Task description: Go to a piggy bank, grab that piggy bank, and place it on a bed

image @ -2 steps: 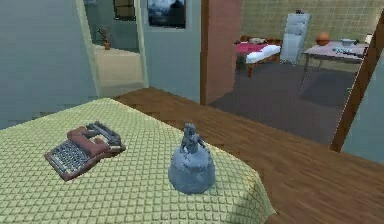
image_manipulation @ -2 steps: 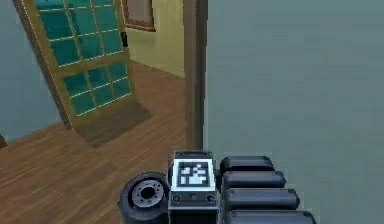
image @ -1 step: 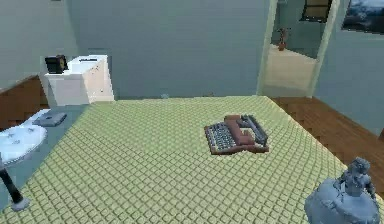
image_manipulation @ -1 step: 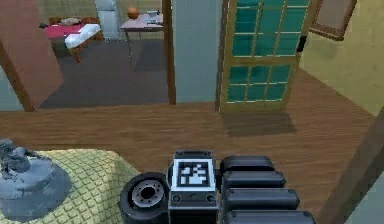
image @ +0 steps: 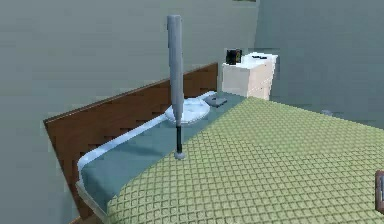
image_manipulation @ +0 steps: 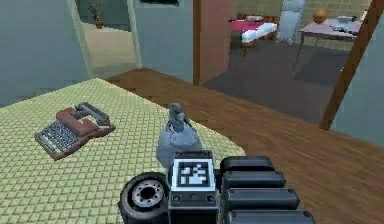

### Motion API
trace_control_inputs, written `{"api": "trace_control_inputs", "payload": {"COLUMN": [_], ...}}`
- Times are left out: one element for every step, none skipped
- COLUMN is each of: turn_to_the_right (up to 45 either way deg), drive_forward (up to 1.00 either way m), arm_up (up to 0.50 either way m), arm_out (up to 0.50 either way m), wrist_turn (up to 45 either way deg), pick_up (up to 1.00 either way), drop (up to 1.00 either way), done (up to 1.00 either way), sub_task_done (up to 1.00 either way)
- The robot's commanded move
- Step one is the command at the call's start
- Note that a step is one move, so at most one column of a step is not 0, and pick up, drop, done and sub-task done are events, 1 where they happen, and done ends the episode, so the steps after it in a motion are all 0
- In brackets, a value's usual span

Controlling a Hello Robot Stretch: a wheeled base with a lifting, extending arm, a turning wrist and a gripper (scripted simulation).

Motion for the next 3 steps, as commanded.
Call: {"api": "trace_control_inputs", "payload": {"turn_to_the_right": [-15.0,45.0,45.0], "drive_forward": [0.0,0.0,0.0], "arm_up": [0.0,0.0,0.0], "arm_out": [0.0,0.0,0.0], "wrist_turn": [0.0,0.0,0.0], "pick_up": [0.0,0.0,0.0], "drop": [0.0,0.0,0.0], "done": [0.0,0.0,0.0], "sub_task_done": [0.0,0.0,0.0]}}
